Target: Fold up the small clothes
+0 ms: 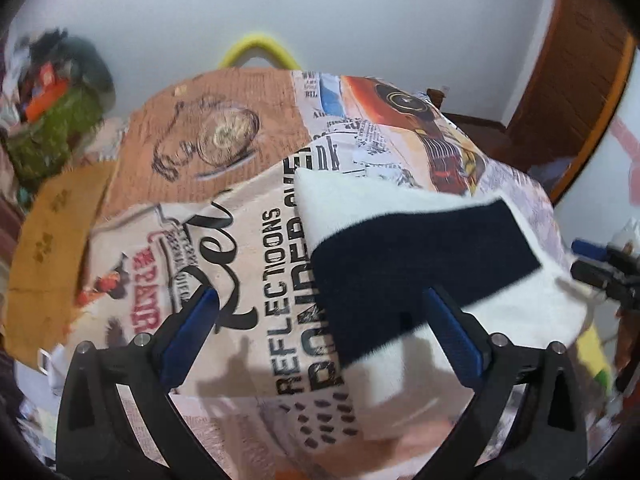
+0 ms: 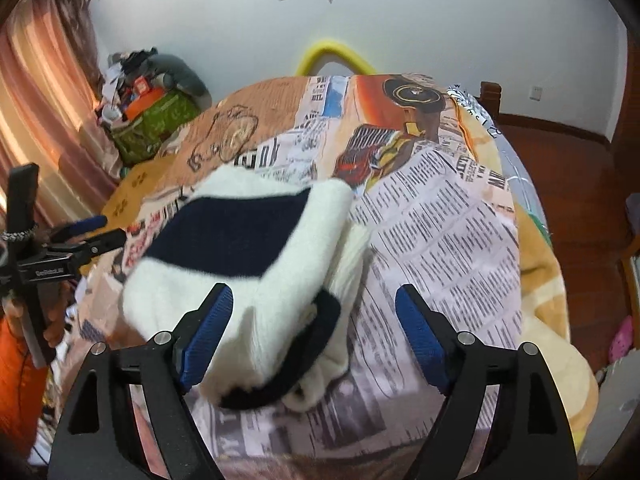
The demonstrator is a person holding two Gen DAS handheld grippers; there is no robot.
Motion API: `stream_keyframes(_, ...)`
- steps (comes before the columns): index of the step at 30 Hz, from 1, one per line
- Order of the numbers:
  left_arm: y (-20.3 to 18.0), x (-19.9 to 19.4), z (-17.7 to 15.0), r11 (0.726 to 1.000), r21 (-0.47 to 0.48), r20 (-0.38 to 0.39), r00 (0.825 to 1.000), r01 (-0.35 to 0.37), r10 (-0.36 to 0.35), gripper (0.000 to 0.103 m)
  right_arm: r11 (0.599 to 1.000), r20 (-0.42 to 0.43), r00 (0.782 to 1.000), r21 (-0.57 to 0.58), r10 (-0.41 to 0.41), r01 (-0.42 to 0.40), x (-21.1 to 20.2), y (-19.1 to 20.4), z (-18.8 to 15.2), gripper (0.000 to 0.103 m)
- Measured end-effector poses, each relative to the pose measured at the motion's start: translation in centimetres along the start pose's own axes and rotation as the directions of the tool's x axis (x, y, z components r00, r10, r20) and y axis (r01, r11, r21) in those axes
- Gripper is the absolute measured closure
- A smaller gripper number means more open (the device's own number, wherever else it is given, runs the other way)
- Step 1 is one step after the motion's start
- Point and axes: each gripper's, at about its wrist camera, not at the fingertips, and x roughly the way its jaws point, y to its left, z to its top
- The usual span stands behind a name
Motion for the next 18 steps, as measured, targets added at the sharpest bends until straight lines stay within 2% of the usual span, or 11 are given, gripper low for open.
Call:
stream_keyframes(4,0.6,3.1,1.0,0.994,-0.084,-0.082,0.994,0.068,-0.075,0.000,0.998,-0.037,0.999,0.049,0.030,-0.028,2.5,-0.3,0.8,0.017)
stream_keyframes(7,0.5,5.7,1.0,0.987,-0.123,-0.145,0.982,0.106,-0.123,0.000,0.995,-0.100,0.993,0.087,0.055,-0.046,5.0,-0.8,0.9,0.017)
stream_keyframes(10,0.7,7.5,0.6,0.966,-0.189,-0.168,0.964,0.174,-0.207,0.000,0.989,-0.144,0.984,0.124,0.102,-0.084,6.6,-1.2,0.4,0.017)
stream_keyframes(12,0.6,8.5,0.4,0.948,-0.235,-0.184,0.948,0.214,-0.259,0.000,0.982,-0.159,0.977,0.149,0.141,-0.118,7.4,-1.4,0.2,0.017)
stream_keyframes(15,-0.7,10.6,0.0,0.922,-0.266,-0.248,0.905,0.280,-0.346,0.002,0.963,-0.174,0.962,0.204,0.211,-0.175,8.5,-1.9,-0.2,0.017)
stream_keyframes(17,-1.5,11.0,-0.2,0.926,-0.253,-0.252,0.905,0.279,-0.342,0.005,0.950,-0.172,0.953,0.236,0.248,-0.204,9.1,-2.1,-0.4,0.019)
stream_keyframes(18,-1.6,10.8,-0.2,0.928,-0.246,-0.245,0.908,0.281,-0.340,0.008,0.949,-0.169,0.954,0.237,0.249,-0.206,9.1,-2.0,-0.5,0.024)
